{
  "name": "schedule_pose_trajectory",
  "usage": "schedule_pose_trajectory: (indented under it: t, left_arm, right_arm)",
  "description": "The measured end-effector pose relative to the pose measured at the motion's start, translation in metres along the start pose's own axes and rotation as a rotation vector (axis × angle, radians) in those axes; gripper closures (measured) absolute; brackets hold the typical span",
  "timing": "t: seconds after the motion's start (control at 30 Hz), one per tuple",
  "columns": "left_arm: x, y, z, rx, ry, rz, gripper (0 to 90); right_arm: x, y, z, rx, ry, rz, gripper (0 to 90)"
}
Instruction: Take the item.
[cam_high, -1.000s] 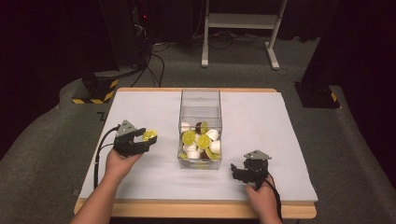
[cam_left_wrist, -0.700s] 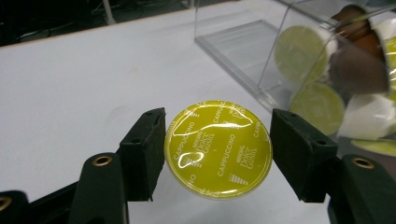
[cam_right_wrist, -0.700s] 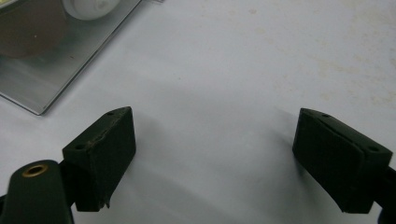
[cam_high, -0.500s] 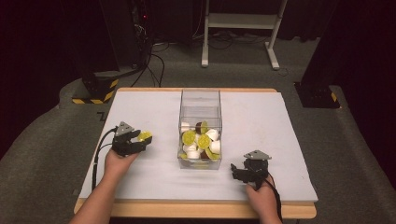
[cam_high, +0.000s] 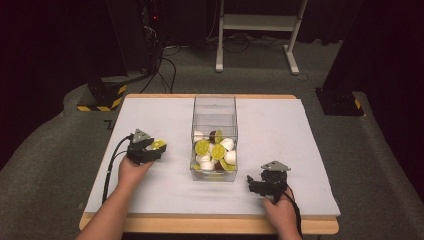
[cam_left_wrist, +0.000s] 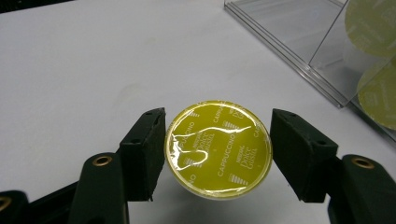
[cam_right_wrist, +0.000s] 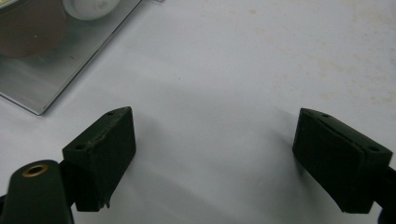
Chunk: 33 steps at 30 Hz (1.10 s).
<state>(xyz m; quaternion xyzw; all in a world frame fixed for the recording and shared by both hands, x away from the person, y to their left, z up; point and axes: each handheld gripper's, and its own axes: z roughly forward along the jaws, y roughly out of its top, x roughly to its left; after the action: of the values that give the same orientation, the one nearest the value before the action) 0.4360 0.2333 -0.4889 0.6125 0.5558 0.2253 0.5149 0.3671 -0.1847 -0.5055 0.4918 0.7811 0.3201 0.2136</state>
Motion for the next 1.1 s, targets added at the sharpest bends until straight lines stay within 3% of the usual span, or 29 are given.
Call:
schedule_pose_trajectory:
  t: [0.2, 0.43, 0.5, 0.73, 0.97, 1.1]
  left_arm:
    - [0.000, -0.005, 0.009, 0.000, 0.020, -0.001, 37.7]
    - [0.000, -0.005, 0.009, 0.012, 0.027, 0.010, 37.3]
    - [-0.002, -0.005, 0.009, 0.001, 0.026, -0.006, 35.0]
    - [-0.002, -0.002, 0.003, 0.024, 0.013, 0.002, 23.7]
    - [-0.003, 0.002, -0.006, 0.015, 0.000, -0.019, 22.1]
    - [-0.004, 0.003, -0.014, 0.031, -0.011, -0.001, 22.1]
  right_arm:
    - [0.000, 0.000, 0.000, 0.000, 0.000, 0.000, 13.3]
    - [0.000, 0.000, 0.000, 0.000, 0.000, 0.000, 13.3]
    - [0.000, 0.000, 0.000, 0.000, 0.000, 0.000, 13.3]
    - [0.000, 0.000, 0.000, 0.000, 0.001, -0.001, 13.4]
    - [0.000, 0.000, 0.000, 0.000, 0.000, -0.001, 13.4]
    - [0.000, 0.000, 0.000, 0.000, 0.000, -0.001, 13.4]
